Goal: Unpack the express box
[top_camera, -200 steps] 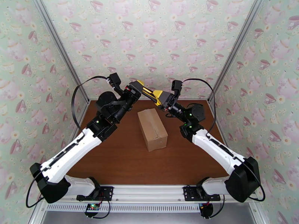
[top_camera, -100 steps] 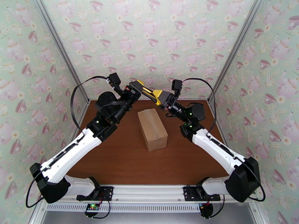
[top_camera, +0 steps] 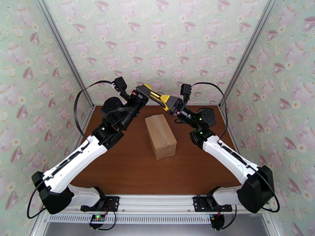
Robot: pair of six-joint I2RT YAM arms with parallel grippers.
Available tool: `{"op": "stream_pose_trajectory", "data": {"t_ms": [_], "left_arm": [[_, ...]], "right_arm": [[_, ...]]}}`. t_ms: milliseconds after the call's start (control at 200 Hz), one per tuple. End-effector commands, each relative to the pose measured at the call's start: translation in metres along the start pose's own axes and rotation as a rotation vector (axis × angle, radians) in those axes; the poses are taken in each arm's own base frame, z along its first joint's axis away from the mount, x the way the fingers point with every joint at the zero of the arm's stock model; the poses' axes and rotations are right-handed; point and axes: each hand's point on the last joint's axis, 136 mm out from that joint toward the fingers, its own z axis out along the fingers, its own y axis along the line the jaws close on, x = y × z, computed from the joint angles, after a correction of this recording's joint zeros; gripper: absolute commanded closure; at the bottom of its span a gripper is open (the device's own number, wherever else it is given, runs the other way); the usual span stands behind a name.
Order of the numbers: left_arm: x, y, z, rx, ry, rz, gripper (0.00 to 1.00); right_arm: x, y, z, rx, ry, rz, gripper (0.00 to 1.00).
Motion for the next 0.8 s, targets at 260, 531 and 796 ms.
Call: {"op": "stream_pose_trajectory", "data": {"t_ms": [260, 531, 796], "left_arm": [[0.013, 0.023, 0.002, -0.052, 0.015, 0.010, 1.00], [0.007, 0.036, -0.013, -0.099, 0.009, 0.013, 0.43], [-0.012, 0.049, -0.046, -0.155, -0.018, 0.040, 0.20]], "right_arm": [[-0.010, 0.025, -0.004, -0.031, -0.025, -0.044, 1.00], [-0.012, 0.004, -0.015, 0.072, -0.073, -0.067, 1.00], [-0.009, -0.021, -0.033, 0.270, -0.073, -0.164, 1.00]]}}
